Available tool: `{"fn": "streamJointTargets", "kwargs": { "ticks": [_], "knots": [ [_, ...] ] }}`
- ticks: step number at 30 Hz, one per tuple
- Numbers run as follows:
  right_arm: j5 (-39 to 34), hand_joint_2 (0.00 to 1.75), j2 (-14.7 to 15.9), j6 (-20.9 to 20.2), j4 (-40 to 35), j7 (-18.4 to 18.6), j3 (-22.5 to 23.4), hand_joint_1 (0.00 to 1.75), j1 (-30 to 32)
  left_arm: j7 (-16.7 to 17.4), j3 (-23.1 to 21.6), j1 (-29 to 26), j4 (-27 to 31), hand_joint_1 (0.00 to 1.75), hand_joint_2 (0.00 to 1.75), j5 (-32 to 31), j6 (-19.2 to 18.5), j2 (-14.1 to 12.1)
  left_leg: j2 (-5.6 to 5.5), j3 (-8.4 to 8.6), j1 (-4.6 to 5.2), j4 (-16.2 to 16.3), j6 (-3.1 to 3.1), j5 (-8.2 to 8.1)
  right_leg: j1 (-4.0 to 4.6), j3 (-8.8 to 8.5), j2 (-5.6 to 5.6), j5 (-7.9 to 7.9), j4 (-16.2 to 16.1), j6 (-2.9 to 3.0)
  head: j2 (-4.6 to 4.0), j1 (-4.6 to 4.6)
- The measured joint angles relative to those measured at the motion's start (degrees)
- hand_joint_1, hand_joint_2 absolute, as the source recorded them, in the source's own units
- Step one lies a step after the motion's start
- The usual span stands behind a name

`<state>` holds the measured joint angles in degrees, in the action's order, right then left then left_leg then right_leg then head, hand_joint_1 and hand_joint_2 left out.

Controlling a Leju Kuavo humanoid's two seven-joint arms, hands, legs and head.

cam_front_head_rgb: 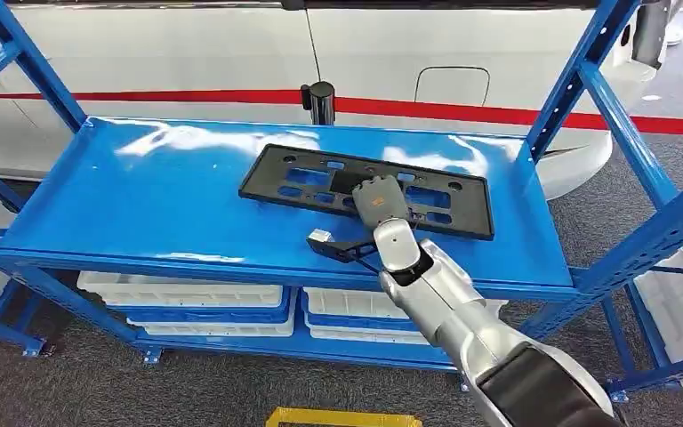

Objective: Take the parts from the cabinet and place them on the table.

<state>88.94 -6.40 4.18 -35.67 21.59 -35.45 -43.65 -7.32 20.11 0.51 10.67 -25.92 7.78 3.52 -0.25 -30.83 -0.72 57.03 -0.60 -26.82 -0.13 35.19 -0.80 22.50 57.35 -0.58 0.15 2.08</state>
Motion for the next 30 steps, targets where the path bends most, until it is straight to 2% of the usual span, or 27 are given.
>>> {"fn": "streamJointTargets", "kwargs": {
  "ticks": [2, 3, 4, 5, 7, 9, 13, 15, 16, 19, 21, 25, 30],
  "knots": [
    [0.0, 1.75, 0.4, 1.6, -1.5, 0.2, 0.2, 1.75, 1.1, -0.2, 0.0, 0.0, 0.0, 0.00, 0.00, -0.5, 0.0, 0.0, 0.00, -0.11, 0.00, 0.0, 0.00, -0.01, 0.00, 0.11, 0.00, 0.00, 0.0, 0.00, 0.00, -0.02],
    [0.0, 1.75, 1.5, 10.6, -5.2, 1.3, 0.9, 1.75, 3.7, -0.8, 0.0, 0.0, 0.0, 0.00, 0.00, -2.0, -0.2, 0.0, -0.01, -0.27, 0.00, 0.0, 0.01, -0.01, -0.01, 0.27, 0.01, 0.01, 0.0, 0.00, 0.00, -0.02],
    [-0.1, 1.75, 2.2, 15.8, -8.0, 1.2, 1.9, 1.75, 5.6, -1.2, 0.0, 0.0, 0.0, 0.00, 0.00, -2.8, -0.5, 0.0, -0.05, -0.32, 0.00, 0.0, 0.01, -0.01, -0.01, 0.30, 0.02, 0.01, 0.0, 0.00, 0.00, -0.02],
    [-0.4, 1.75, 2.5, 18.6, -9.7, 0.6, 2.6, 1.75, 6.6, -1.3, 0.0, 0.0, 0.0, 0.00, 0.00, -3.1, -0.6, 0.0, -0.04, -0.34, 0.00, 0.0, 0.01, -0.01, -0.01, 0.32, 0.03, 0.01, 0.0, 0.00, 0.00, -0.02],
    [-4.7, 1.75, 3.0, 23.6, -13.9, -3.8, 4.7, 1.75, 9.1, -1.7, -0.1, 0.0, 0.0, 0.00, 0.00, -3.9, -0.9, 0.0, -0.04, -0.37, 0.00, 0.0, 0.01, -0.03, 0.00, 0.36, 0.02, 0.01, 0.0, 0.00, 0.00, -0.02],
    [-10.3, 1.75, 3.3, 27.1, -19.8, -9.2, 7.3, 1.75, 12.1, -2.1, -0.1, 0.0, 0.0, 0.00, 0.00, -4.7, -1.1, 0.0, -0.04, -0.43, 0.00, 0.0, 0.05, -0.06, -0.01, 0.39, 0.02, 0.02, 0.0, -0.01, 0.00, -0.02],
    [-15.5, 1.75, 3.5, 29.4, -28.3, -14.0, 10.7, 1.75, 15.9, -2.5, -0.1, 0.0, 0.0, 0.00, 0.00, -5.3, -1.1, 0.0, -0.07, -0.50, 0.00, 0.0, 0.05, -0.06, -0.01, 0.47, 0.03, 0.10, 0.0, -0.13, 0.00, -0.02],
    [-23.8, 1.75, 3.6, 31.1, -33.0, -19.4, 12.2, 1.75, 18.2, -2.8, -0.1, 0.0, 0.0, 0.00, 0.00, -5.9, -1.1, 0.0, -0.11, -0.56, 0.00, 0.0, 0.05, -0.06, -0.02, 0.48, 0.04, 0.10, 0.0, -0.13, 0.00, -0.02],
    [-28.8, 1.75, 3.7, 31.7, -35.8, -22.6, 12.6, 1.75, 19.3, -3.0, -0.1, 0.0, 0.0, 0.00, 1.75, -6.0, -1.1, 0.0, -0.10, -0.54, 0.00, 0.0, 0.05, -0.06, -0.03, 0.49, 0.04, 0.10, 0.0, -0.13, 0.00, -0.02],
    [-44.7, 1.75, 4.0, 29.4, -45.0, -30.2, 13.2, 1.75, 22.9, -3.7, 0.0, 0.0, 0.0, 0.00, 1.75, -6.3, -1.3, 0.0, -0.09, -0.56, 0.00, 0.0, 0.05, -0.09, -0.03, 0.50, 0.04, 0.12, 0.0, -0.15, 0.00, -0.02],
    [-51.9, 1.75, 4.2, 27.1, -50.1, -32.9, 13.2, 1.75, 24.6, -3.8, 0.0, -0.1, 0.0, 0.00, 1.75, -6.3, -1.3, 0.0, -0.09, -0.59, 0.00, 0.0, 0.05, -0.11, -0.03, 0.52, 0.04, 0.12, 0.0, -0.15, 0.00, -0.02],
    [-53.3, 1.75, 4.6, 26.3, -56.1, -33.6, 13.2, 1.75, 26.5, -4.0, 0.2, -0.1, 0.0, 0.00, 1.75, -6.3, -1.3, 0.0, -0.06, -0.64, 0.00, 0.0, 0.08, -0.14, -0.03, 0.53, 0.03, 0.13, 0.0, -0.15, 0.00, -0.02],
    [-55.3, 1.75, 5.0, 25.5, -59.1, -34.3, 13.2, 1.75, 27.4, -4.1, 0.6, -0.1, 0.0, 0.00, 1.75, -6.3, -1.4, 0.0, -0.06, -0.64, 0.01, 0.0, 0.08, -0.13, -0.04, 0.53, 0.03, 0.13, 0.0, -0.15, 0.00, -0.02]
  ]
}}
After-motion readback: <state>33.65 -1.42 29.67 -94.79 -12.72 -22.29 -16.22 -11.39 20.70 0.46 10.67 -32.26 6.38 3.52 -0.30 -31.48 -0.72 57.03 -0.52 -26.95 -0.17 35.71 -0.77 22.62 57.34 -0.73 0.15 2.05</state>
